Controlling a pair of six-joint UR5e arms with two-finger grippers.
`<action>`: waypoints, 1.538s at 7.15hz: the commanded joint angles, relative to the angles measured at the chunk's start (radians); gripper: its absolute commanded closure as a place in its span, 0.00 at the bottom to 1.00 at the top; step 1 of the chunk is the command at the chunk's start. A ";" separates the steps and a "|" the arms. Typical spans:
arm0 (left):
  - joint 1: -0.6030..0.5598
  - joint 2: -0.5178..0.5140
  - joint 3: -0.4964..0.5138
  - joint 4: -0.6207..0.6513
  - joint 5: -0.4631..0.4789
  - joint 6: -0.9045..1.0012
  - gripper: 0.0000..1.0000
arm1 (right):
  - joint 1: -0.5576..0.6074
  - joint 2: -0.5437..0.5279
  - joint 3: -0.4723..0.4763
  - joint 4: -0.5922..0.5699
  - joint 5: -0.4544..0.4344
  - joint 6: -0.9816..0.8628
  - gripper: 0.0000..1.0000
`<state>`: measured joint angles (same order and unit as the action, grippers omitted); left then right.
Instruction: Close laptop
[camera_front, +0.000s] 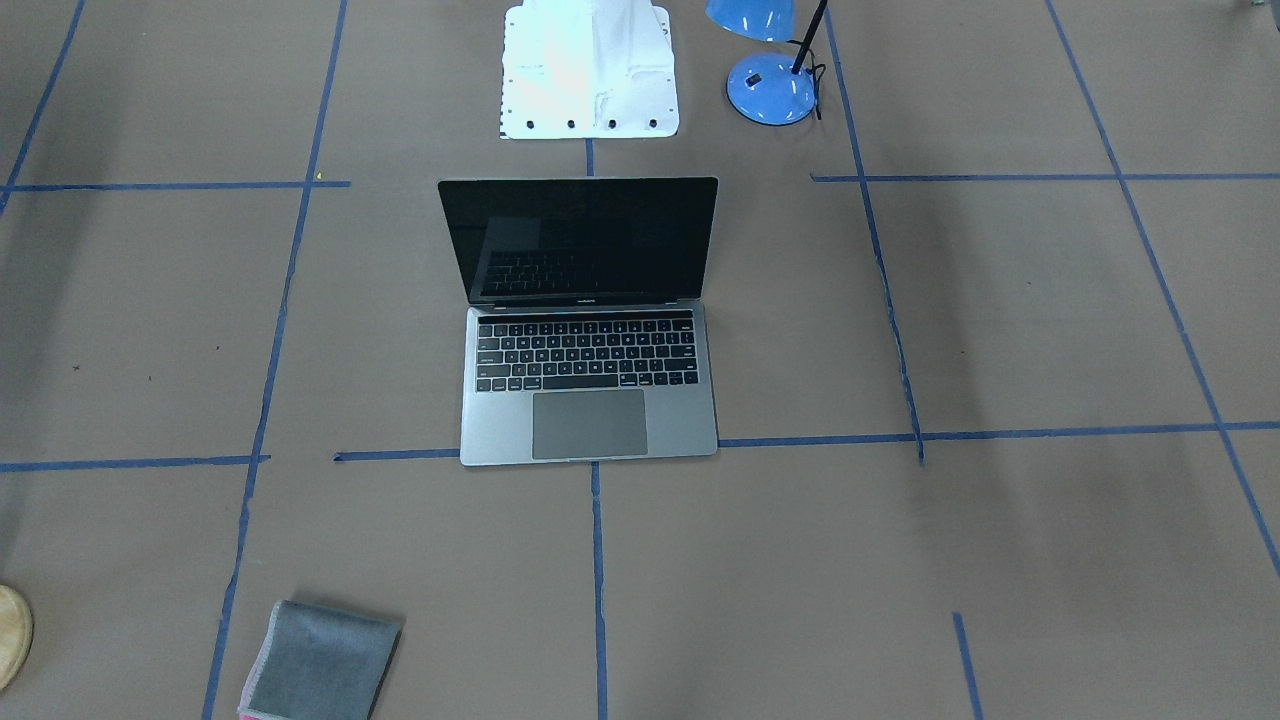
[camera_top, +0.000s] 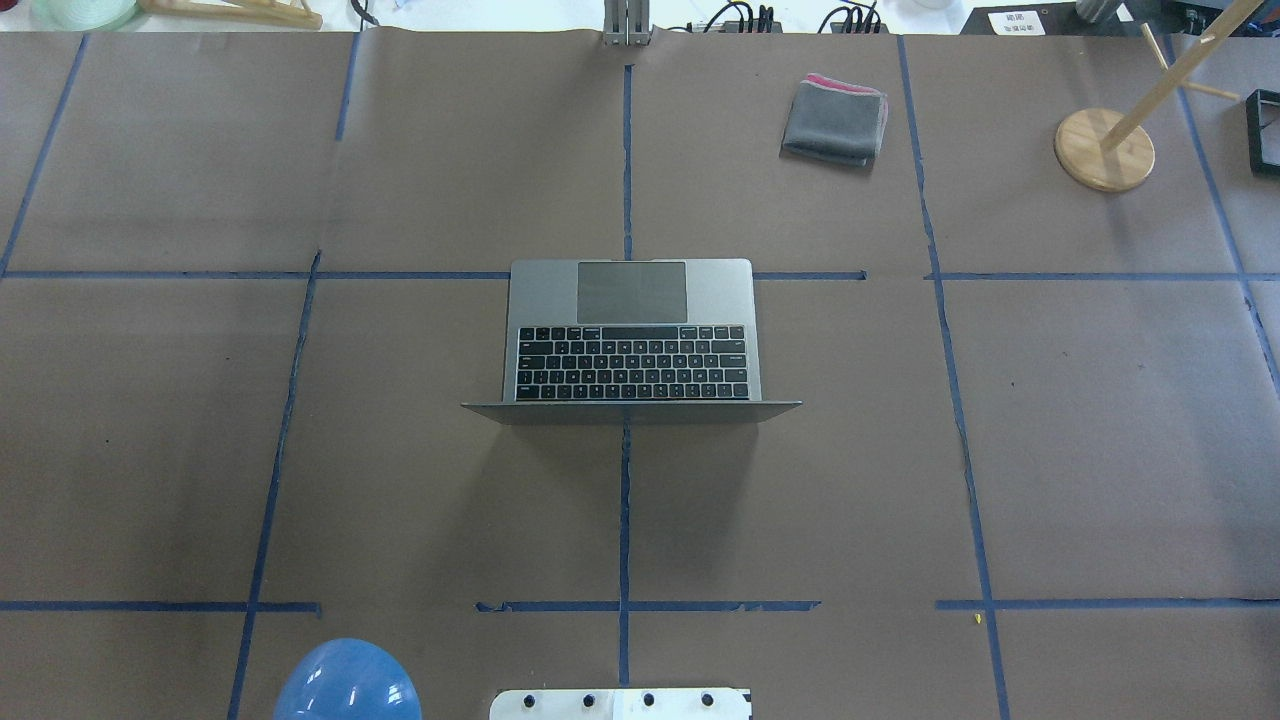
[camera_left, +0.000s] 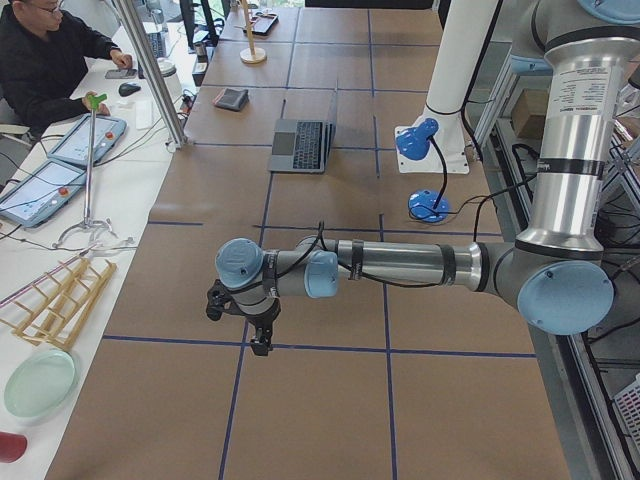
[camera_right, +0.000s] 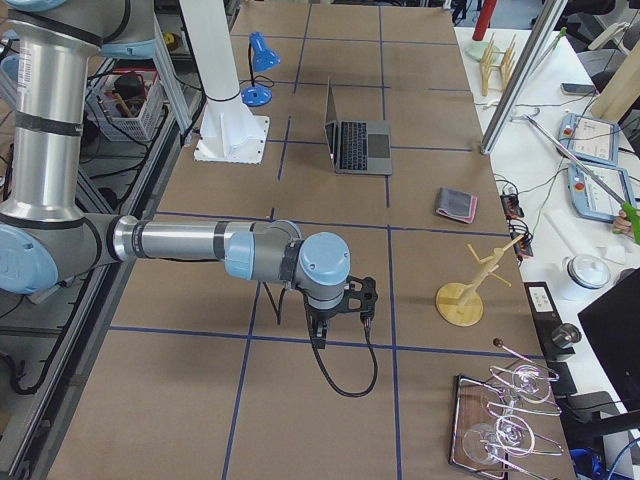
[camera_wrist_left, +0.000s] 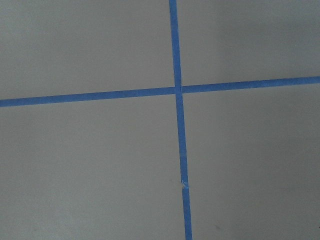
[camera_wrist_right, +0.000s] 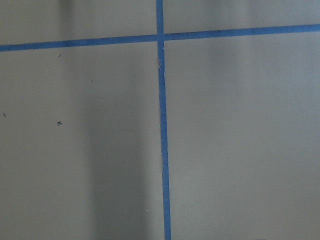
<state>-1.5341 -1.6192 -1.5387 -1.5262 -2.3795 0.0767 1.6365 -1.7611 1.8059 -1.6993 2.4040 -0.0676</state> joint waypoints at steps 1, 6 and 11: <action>0.000 0.001 -0.004 -0.008 -0.003 0.005 0.00 | 0.000 0.005 0.013 0.001 0.001 0.002 0.01; 0.000 -0.013 -0.113 0.006 0.003 -0.001 0.00 | 0.000 0.003 0.018 -0.002 0.007 0.005 0.01; 0.268 -0.043 -0.487 0.015 0.011 -0.541 0.00 | -0.004 0.081 0.042 -0.011 0.047 0.009 0.01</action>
<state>-1.3802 -1.6481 -1.9245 -1.5123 -2.3659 -0.2609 1.6338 -1.6920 1.8383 -1.7138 2.4198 -0.0618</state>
